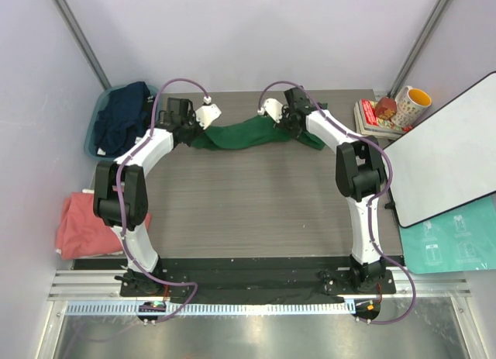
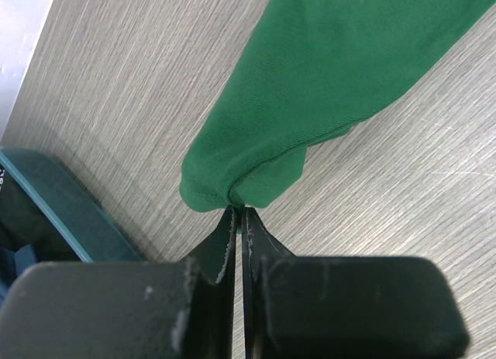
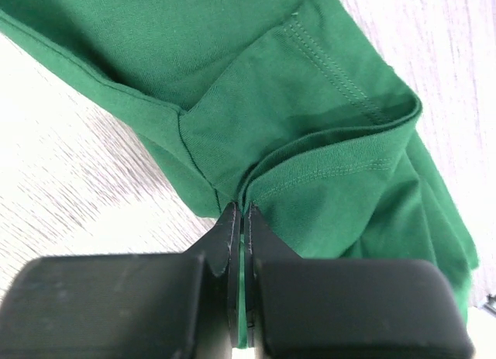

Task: Fold and stack the t-shirts
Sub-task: Flatten out the tshirt

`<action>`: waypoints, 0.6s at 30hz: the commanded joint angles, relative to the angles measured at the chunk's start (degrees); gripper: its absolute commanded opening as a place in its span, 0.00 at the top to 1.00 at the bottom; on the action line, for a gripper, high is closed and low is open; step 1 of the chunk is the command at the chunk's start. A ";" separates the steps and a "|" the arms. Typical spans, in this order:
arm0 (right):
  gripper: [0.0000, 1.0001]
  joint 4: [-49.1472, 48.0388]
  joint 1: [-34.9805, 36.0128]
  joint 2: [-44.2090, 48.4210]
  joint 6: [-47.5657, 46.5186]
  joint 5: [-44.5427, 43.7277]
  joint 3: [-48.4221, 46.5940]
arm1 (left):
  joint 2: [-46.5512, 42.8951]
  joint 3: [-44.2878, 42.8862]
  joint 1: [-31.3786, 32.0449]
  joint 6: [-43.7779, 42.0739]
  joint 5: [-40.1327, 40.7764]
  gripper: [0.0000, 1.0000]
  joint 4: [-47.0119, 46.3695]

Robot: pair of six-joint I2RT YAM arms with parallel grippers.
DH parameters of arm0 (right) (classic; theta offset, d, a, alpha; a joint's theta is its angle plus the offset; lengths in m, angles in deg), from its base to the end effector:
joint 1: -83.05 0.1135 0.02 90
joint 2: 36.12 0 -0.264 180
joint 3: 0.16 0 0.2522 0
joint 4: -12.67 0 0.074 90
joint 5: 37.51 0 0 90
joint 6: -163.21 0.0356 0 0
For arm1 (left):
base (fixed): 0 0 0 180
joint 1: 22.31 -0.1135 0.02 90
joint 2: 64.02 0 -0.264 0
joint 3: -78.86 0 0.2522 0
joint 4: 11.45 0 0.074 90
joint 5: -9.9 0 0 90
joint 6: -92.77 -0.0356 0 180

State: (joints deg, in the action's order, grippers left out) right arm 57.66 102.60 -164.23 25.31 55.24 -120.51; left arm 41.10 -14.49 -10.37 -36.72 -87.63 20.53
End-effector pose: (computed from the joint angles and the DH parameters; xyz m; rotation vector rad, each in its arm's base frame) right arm 0.4698 0.1686 0.2000 -1.4026 2.0647 -0.1479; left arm 0.4048 -0.0904 0.2413 1.0685 2.0681 0.0879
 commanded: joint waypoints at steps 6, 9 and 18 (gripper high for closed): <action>0.99 -0.37 -0.39 3.93 1.04 -0.11 -3.10 | 0.17 -2.41 0.27 0.29 -0.20 1.00 -2.66; 0.99 -0.28 -0.65 4.01 2.89 1.30 -3.63 | -0.09 -2.15 0.27 0.02 0.23 1.00 -2.57; 0.99 0.15 -1.01 5.59 4.65 1.83 -7.05 | -0.97 -1.88 0.27 -0.33 0.41 1.00 -2.31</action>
State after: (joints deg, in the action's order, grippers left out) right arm 58.47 102.08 -163.97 27.89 55.98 -123.29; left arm 41.17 -14.51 -10.32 -36.80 -87.59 20.48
